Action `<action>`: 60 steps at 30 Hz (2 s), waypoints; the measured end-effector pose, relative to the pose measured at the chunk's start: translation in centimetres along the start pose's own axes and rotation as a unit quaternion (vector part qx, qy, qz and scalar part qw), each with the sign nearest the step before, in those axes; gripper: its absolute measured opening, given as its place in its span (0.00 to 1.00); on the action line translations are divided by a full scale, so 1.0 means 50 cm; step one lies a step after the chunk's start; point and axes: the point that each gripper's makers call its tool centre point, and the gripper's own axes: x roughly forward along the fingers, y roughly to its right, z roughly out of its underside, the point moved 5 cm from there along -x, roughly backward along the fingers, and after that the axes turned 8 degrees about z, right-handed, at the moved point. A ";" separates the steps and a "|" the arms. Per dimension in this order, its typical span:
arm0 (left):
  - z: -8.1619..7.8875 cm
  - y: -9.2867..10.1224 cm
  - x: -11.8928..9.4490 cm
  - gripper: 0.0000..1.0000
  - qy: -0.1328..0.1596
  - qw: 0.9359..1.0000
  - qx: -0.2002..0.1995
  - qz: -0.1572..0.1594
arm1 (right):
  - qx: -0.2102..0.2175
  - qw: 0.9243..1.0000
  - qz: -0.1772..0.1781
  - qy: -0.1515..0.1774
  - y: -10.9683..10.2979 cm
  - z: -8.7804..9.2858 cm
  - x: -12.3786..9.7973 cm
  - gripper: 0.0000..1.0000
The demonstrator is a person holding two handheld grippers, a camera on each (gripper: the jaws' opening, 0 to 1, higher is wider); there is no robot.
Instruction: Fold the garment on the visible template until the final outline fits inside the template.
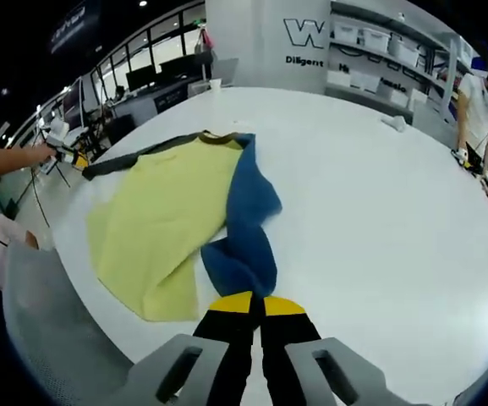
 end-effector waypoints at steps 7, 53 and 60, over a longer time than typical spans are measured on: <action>0.017 0.028 -0.003 0.26 0.001 1.000 0.016 0.013 | -0.007 1.000 0.008 0.001 0.017 -0.002 0.002 0.00; 0.043 0.104 -0.046 0.26 -0.029 0.996 0.082 0.032 | -0.040 0.987 0.152 -0.032 0.351 -0.139 0.039 0.00; 0.041 0.127 -0.051 0.26 -0.038 0.994 0.094 0.034 | -0.037 0.985 0.163 -0.049 0.388 -0.128 0.077 0.00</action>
